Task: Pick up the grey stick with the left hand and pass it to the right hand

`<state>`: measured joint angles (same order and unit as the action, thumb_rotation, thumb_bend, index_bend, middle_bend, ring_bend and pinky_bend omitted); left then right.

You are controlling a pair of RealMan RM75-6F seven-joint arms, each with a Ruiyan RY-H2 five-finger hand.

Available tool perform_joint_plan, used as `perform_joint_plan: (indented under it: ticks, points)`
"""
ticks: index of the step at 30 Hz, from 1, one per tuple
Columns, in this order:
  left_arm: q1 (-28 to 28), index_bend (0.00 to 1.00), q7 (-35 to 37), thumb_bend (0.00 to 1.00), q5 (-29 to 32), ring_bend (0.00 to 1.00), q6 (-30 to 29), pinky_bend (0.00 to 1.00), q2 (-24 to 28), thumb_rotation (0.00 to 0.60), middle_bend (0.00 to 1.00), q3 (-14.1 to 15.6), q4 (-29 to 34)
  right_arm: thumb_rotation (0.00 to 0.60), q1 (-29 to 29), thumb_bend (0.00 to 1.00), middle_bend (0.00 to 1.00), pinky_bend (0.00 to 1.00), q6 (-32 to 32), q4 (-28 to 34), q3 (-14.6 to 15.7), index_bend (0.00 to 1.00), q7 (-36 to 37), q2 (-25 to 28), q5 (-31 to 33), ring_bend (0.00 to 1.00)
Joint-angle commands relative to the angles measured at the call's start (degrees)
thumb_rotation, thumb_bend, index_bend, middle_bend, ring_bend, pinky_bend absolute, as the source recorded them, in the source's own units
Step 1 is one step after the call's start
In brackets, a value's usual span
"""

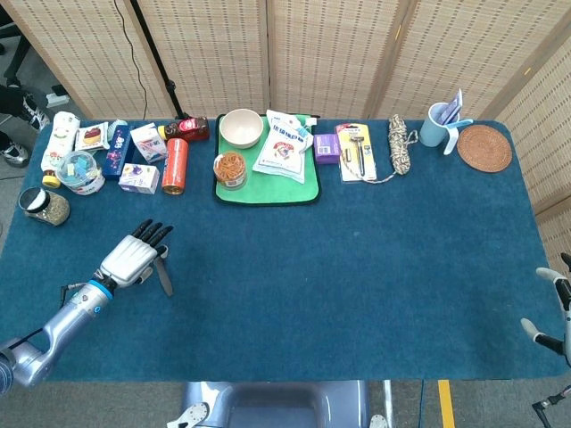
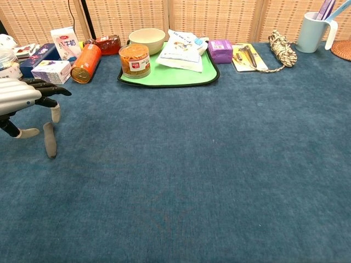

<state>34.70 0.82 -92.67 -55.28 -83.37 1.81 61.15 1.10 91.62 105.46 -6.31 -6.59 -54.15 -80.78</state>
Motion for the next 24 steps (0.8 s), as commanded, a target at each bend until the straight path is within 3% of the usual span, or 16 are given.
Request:
perform_joint_plan:
  ticks: [1,24]
  points:
    - [0.04,0.39,0.03,0.35,0.11,0.00,-0.10,0.00,-0.41,0.600,0.06,0.12,-0.39,0.600,0.13,0.16,0.09,0.15,0.09,0.08,0.04,0.27,0.03,0.13,0.02,0.17]
    - [-0.13,0.44,1.07,0.35,1.54,0.00,-0.53,0.00,-1.84,0.600,0.06,1.21,-2.07,0.600,0.35,0.16,0.09,0.15,-0.47,-0.09,0.17,0.27,0.25,0.11,0.16,0.17]
